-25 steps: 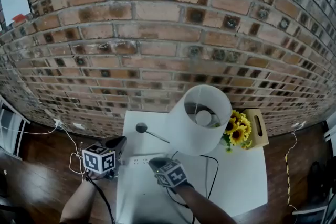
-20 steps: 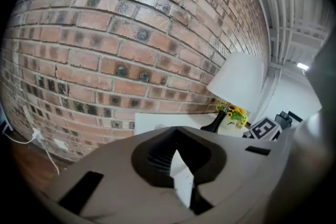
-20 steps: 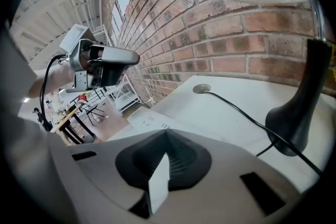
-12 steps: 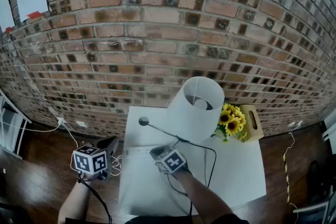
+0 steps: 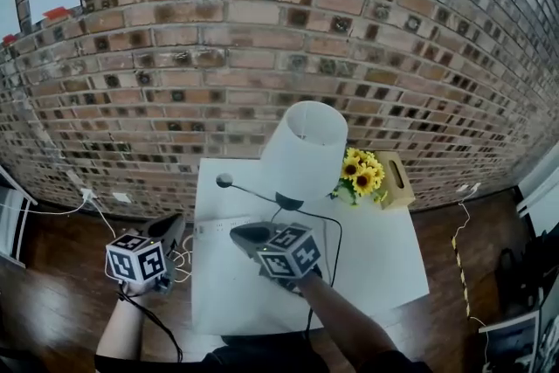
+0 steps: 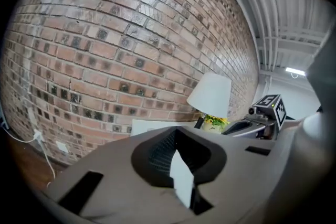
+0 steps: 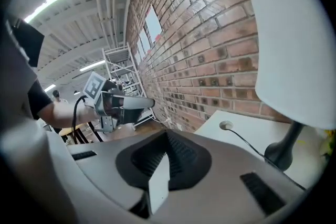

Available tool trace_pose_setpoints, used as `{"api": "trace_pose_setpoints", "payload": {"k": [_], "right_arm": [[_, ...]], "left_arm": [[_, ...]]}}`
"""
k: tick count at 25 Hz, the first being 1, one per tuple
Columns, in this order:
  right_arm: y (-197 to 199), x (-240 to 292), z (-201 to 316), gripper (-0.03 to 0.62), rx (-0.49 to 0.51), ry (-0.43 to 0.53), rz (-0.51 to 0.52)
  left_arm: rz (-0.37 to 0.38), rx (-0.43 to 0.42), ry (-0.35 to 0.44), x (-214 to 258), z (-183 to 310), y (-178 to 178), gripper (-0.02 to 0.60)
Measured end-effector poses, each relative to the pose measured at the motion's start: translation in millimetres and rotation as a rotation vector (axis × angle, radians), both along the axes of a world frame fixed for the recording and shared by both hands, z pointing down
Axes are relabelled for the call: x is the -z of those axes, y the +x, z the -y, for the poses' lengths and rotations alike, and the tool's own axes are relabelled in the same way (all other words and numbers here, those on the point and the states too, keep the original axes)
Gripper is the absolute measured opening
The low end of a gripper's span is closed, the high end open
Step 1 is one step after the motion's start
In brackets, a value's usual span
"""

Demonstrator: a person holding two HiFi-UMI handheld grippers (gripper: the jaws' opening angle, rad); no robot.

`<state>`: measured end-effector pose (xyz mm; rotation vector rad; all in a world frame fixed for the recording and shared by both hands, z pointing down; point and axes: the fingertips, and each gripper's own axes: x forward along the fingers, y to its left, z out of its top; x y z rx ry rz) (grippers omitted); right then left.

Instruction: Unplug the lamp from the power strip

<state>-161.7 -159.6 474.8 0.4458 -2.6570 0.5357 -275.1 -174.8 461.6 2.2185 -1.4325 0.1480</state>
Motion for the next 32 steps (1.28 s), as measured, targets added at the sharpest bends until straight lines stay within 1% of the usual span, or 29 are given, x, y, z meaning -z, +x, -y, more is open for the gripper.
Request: {"api": "trace_pose_setpoints", "payload": {"k": [3,7,9,12,14,17,20,24,32], "right_arm": [[4.7,23.5,-16.4,0.003,-0.008,0.026,0.019],[8.9,47.7,-23.4,0.003,-0.003,0.171,-0.031],[9.5,61.9,-26.3,0.003,-0.012,0.210,-0.014],[13.0,82.3,-26.8,0.003,-0.039,0.219,0.042],[20.4,90.4,-26.6,0.003,-0.053,0.219,0.065],[32.5,97.5,-30.2,0.003,-0.062,0.234,0.082],[43.9,104.3,-36.4,0.003,-0.058,0.287,0.076],[68.9,116.9,-42.8,0.003,-0.050,0.353,0.083],[133.1,132.6,-52.5,0.003,-0.054,0.373,0.135]], "left_arm": [[0.005,-0.041,0.048,14.1,-7.2,14.6,0.012],[0.038,-0.083,0.101,31.4,-13.9,29.8,0.012],[0.050,-0.100,0.114,38.6,-18.1,35.0,0.012],[0.052,-0.107,0.131,52.7,-17.1,39.1,0.012],[0.046,-0.117,0.143,59.8,-14.3,48.0,0.012],[0.048,-0.136,0.150,62.2,-14.9,64.3,0.012],[0.053,-0.145,0.148,65.0,-18.3,78.7,0.012],[0.073,-0.161,0.170,76.7,-20.9,108.8,0.012],[0.101,-0.171,0.238,112.8,-33.5,174.9,0.012]]}}
